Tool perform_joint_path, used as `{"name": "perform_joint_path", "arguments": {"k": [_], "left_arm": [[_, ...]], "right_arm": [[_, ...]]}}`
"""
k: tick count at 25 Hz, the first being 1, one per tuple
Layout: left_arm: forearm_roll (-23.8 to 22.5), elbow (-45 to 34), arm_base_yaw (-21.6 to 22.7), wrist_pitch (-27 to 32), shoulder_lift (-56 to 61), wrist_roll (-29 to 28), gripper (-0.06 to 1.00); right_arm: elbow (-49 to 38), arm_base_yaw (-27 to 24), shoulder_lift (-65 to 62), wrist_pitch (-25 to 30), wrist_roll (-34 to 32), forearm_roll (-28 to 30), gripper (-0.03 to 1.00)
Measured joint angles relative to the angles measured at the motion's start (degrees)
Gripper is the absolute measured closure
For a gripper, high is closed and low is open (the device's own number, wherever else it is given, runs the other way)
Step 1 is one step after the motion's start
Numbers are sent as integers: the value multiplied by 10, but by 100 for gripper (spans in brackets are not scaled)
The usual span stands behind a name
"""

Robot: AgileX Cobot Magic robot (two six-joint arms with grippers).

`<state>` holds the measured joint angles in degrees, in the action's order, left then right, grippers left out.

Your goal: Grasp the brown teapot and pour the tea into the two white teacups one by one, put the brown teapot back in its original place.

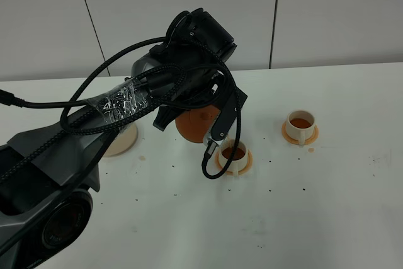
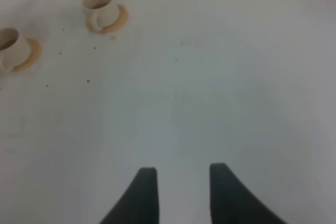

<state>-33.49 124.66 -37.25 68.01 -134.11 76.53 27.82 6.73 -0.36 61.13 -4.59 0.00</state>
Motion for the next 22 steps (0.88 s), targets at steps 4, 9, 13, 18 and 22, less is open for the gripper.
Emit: {"name": "perform_joint_path", "arguments": {"k": [4,9,13,18,22], "left_arm": [[0,0,0,0,0,-1,77],[0,0,0,0,0,-1,77],[0,0,0,0,0,-2,77],[0,0,0,0,0,-2,77],[0,0,0,0,0,-3,77]], "right_arm": [[0,0,0,0,0,0,73],[0,0,0,0,0,4,73],[0,0,0,0,0,6,73],[0,0,0,0,0,6,73],[0,0,0,0,0,6,73]]}}
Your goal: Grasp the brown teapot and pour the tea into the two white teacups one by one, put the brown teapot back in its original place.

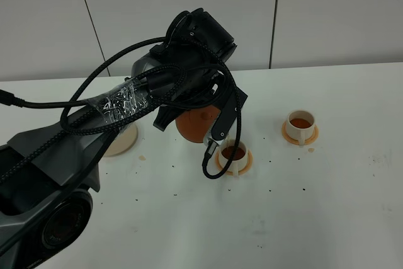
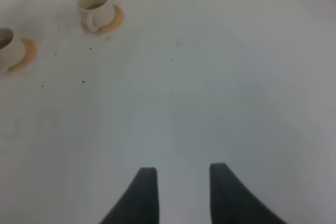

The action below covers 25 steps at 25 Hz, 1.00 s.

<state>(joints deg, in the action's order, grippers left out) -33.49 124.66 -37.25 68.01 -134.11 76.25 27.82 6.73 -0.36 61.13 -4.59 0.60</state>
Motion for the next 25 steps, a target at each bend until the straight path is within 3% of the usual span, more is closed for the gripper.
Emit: {"name": "perform_joint_path", "arguments": {"k": [25], "left_arm": [[-16,0,-7,0,0,-4,77]], "right_arm": [[0,0,0,0,0,0,73]]}}
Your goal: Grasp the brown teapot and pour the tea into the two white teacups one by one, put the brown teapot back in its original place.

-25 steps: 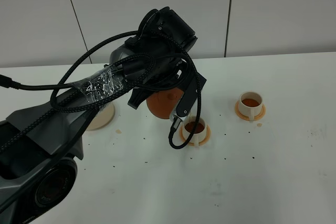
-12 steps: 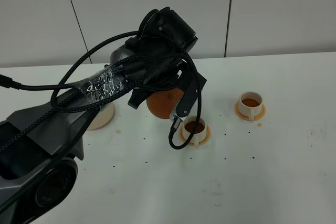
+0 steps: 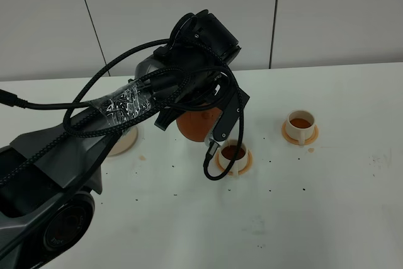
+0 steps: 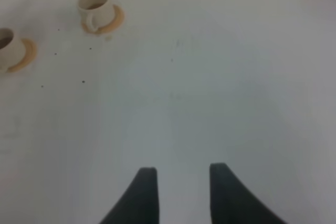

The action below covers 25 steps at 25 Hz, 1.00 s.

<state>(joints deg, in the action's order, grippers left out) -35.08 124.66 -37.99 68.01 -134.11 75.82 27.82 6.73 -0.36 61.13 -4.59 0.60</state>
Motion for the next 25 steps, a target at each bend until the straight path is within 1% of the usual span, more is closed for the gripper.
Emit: {"name": "perform_joint_path", "arguments": {"k": [25], "left_arm": [[-3,0,0,0,0,-3,77]], "right_arm": [[0,0,0,0,0,0,73]]}}
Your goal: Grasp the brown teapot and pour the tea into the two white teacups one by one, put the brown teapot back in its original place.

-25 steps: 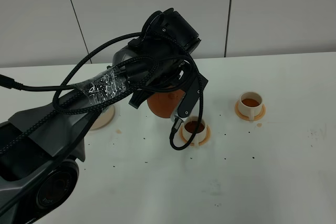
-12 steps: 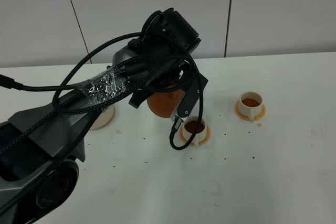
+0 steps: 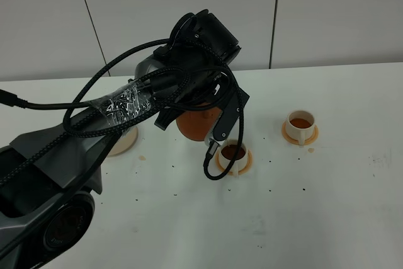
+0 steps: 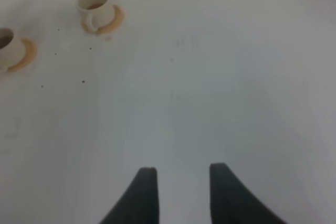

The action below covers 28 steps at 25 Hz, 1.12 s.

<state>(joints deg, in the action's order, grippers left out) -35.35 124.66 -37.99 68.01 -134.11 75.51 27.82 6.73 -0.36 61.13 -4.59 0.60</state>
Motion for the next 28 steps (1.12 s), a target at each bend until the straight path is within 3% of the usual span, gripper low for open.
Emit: {"name": "perform_joint_path", "arguments": {"k": [10,28], "left_arm": [[1,0,0,0,0,0,77],[48,0,2,0,0,-23,77]], "right_arm": [[0,0,0,0,0,0,73],[0,0,0,0,0,0,73]]}}
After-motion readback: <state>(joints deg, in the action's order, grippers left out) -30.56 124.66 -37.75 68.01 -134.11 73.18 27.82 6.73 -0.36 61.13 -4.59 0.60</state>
